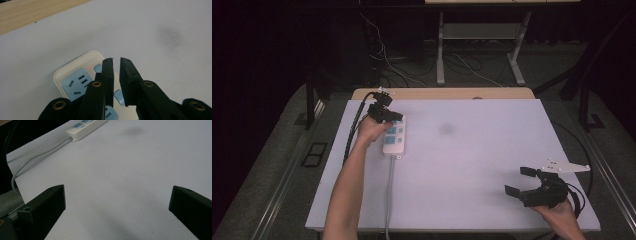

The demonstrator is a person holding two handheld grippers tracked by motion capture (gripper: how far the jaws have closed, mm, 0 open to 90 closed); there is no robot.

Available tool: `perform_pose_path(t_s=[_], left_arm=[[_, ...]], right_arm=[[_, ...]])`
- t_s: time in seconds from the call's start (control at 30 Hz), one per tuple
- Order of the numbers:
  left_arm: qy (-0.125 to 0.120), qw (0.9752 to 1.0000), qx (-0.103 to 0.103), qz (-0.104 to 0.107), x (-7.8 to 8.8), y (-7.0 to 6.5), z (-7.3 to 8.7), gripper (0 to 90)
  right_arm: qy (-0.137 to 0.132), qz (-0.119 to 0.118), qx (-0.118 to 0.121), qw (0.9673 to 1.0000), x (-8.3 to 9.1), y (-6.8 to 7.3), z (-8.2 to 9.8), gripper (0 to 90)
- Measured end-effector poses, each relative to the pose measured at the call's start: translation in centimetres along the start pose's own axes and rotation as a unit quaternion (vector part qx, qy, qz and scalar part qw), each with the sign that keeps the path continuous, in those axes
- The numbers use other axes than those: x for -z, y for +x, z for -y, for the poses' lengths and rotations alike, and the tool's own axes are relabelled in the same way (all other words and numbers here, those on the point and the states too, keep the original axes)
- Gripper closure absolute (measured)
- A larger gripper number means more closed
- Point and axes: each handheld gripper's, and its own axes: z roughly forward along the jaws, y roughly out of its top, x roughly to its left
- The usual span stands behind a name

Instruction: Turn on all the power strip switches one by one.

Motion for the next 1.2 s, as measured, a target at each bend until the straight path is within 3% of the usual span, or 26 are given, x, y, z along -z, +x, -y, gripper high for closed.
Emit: perform_pose_path(t_s=[0.1, 0.3, 0.4, 0.47, 0.57, 0.73, 0.9, 1.2], left_arm=[[-0.009, 0.9996, 0.003, 0.026, 0.9, -0.3, 0.4, 66.4], [-0.045, 0.9974, 0.014, 0.055, 2.9, -1.3, 1.4, 28.3], [-0.076, 0.9937, 0.011, 0.081, 4.2, -1.8, 2.3, 15.4], [-0.088, 0.9927, 0.009, 0.081, 4.8, -2.1, 2.9, 11.2], [-0.086, 0.9938, 0.006, 0.071, 5.5, -2.7, 3.7, 1.2], [-0.102, 0.9930, 0.005, 0.060, 6.7, -3.7, 5.1, 0.0], [-0.119, 0.9920, -0.011, 0.041, 7.3, -5.2, 7.0, 0.0], [-0.137, 0.9895, -0.024, 0.040, 8.7, -7.8, 10.6, 0.0]], right_arm=[[-0.002, 0.000, 0.000, 1.0000, 0.0, 0.0, 0.0, 0.5], [-0.004, 0.000, -0.001, 1.0000, 0.1, 0.1, 0.0, 0.4], [-0.006, 0.000, -0.002, 1.0000, 0.1, 0.1, -0.1, 0.5], [-0.007, 0.001, -0.002, 1.0000, 0.2, 0.1, -0.1, 0.5], [-0.009, 0.001, -0.002, 1.0000, 0.2, 0.1, -0.1, 0.4], [-0.010, 0.000, -0.004, 0.9999, 0.3, 0.0, -0.1, 0.5], [-0.010, 0.001, -0.006, 0.9999, 0.3, 0.0, 0.0, 0.5], [-0.011, -0.002, -0.009, 0.9999, 0.3, 0.2, -0.1, 0.5]])
